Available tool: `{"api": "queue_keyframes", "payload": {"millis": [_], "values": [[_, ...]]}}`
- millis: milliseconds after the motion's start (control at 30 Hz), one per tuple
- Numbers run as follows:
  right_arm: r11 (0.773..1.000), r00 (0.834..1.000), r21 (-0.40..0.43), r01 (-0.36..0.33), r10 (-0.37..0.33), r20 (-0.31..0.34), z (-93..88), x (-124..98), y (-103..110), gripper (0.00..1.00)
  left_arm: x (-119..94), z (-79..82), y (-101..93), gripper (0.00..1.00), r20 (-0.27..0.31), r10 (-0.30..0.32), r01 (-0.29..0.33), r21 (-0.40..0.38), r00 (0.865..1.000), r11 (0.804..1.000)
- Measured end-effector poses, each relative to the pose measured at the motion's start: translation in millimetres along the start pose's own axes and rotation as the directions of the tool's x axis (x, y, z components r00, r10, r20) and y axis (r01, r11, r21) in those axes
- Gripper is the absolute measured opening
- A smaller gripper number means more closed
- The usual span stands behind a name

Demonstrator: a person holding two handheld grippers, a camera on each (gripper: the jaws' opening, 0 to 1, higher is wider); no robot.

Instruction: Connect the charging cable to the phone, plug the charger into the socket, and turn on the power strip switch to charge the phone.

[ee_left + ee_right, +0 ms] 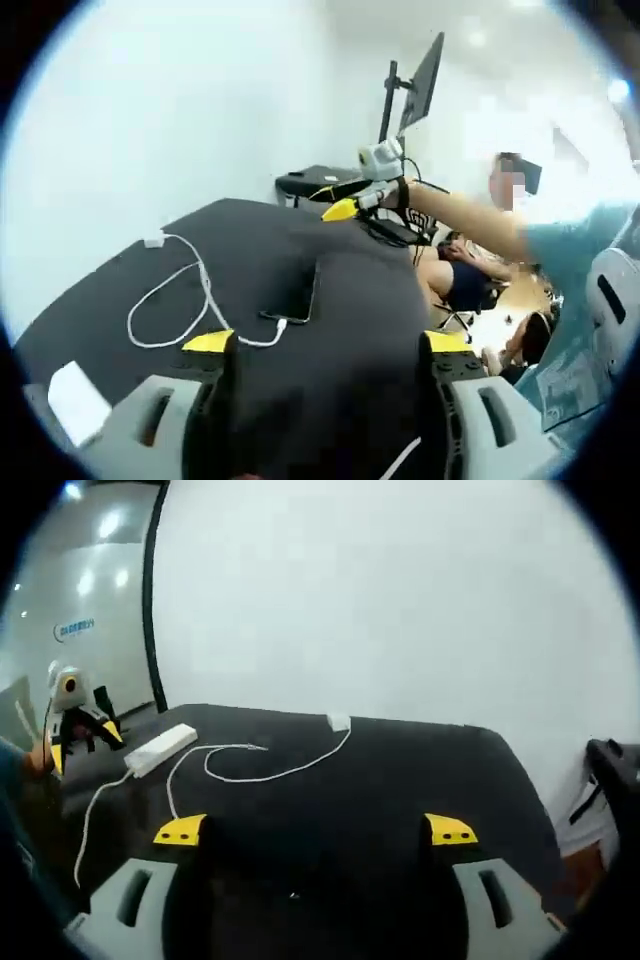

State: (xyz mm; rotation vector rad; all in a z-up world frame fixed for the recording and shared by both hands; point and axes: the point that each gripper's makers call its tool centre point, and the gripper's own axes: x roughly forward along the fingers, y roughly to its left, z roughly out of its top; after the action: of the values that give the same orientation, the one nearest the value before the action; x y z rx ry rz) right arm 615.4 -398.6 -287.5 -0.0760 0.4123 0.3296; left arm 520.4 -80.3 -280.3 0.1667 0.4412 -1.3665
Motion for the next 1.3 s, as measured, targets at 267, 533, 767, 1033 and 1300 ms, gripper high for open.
{"api": "queue_keyframes", "payload": {"millis": [267,533,767,1033,1300], "values": [[1.0,0.999,-0.006,-0.028,0.028,-0.036,43.0,98,-30,0.83,-33,-5.2,46.9,0.84,0.1,0.072,-0.067,-0.052,0.992,0.996],[0.996,0.999,-0.084,-0.04,0.038,-0.031,73.1,221,-32,0.65,-30,-26.3,94.6,0.81,0.056,0.164,-0.157,-0.113,0.985,0.981],[0.994,0.995,-0.058,-0.096,0.094,-0.036,63.9,306,-18,0.62,-28,-20.6,125.5,0.77,0.075,0.204,-0.185,-0.211,0.976,0.96],[0.993,0.997,-0.088,-0.076,0.075,-0.017,57.2,346,-20,0.51,-30,-17.0,142.1,0.71,0.066,0.261,-0.237,-0.252,0.963,0.938],[0.993,0.994,-0.069,-0.098,0.095,-0.046,52.5,369,-29,0.43,-30,-20.1,140.9,0.68,0.053,0.255,-0.233,-0.258,0.966,0.938]]}}
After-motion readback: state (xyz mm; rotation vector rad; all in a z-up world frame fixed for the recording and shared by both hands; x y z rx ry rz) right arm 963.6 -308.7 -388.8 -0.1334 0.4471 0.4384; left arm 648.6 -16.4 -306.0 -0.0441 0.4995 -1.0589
